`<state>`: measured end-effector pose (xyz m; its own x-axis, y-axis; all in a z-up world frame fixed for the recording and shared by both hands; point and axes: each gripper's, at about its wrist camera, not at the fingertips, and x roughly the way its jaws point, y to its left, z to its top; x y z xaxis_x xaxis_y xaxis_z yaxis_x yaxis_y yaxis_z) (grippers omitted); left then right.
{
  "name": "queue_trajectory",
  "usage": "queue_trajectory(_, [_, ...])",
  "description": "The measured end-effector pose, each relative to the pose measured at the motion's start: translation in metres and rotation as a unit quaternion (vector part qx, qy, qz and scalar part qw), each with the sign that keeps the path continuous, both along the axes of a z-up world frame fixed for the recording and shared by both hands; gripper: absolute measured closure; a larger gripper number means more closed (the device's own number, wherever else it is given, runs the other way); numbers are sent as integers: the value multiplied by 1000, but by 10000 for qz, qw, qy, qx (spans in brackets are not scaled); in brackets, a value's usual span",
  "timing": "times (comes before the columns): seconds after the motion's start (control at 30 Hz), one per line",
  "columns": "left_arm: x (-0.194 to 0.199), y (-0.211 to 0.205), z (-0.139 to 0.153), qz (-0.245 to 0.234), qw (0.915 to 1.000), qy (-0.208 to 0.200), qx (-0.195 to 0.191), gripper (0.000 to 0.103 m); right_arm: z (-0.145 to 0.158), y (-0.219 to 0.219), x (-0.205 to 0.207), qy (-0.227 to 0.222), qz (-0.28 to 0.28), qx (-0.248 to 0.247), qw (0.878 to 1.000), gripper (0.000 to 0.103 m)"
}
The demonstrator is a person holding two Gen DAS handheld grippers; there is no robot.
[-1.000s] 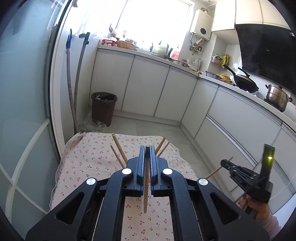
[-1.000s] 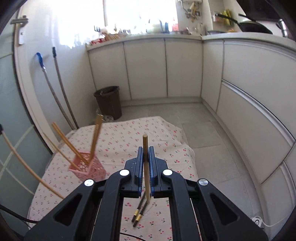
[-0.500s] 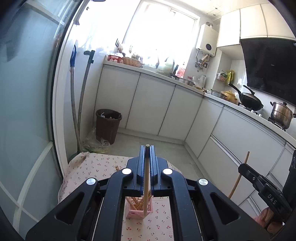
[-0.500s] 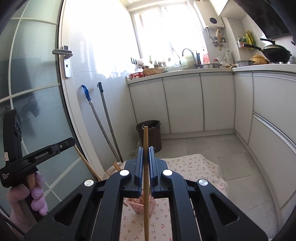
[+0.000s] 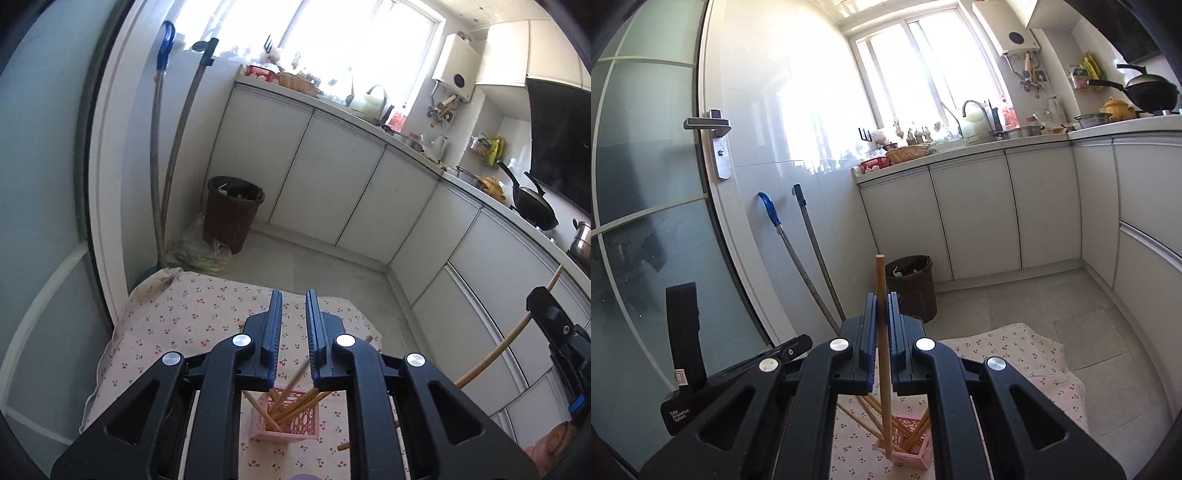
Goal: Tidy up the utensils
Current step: 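Lower the chopstick into the basket and open the left gripper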
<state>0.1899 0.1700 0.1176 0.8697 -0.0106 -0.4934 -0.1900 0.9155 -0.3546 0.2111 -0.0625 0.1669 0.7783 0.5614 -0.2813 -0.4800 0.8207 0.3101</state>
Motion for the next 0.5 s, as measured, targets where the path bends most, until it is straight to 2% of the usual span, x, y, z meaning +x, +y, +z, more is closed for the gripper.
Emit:
queue_trajectory(0.1, [-11, 14, 6, 161, 9997, -128, -145, 90, -8, 5, 11, 100, -41, -8, 9999, 97])
queue_trajectory(0.17, [-17, 19, 12, 209, 9994, -200, -208, 86, -12, 9, 16, 144, -96, -44, 9998, 97])
queue_trajectory(0.4, [-16, 26, 11, 187, 9994, -88, -292, 84, -38, 19, 34, 400, -138, -18, 9991, 97])
queue_trajectory(0.5, [-11, 22, 5, 101, 9995, 49, -279, 84, -56, 26, 44, 715, -36, -64, 9974, 88])
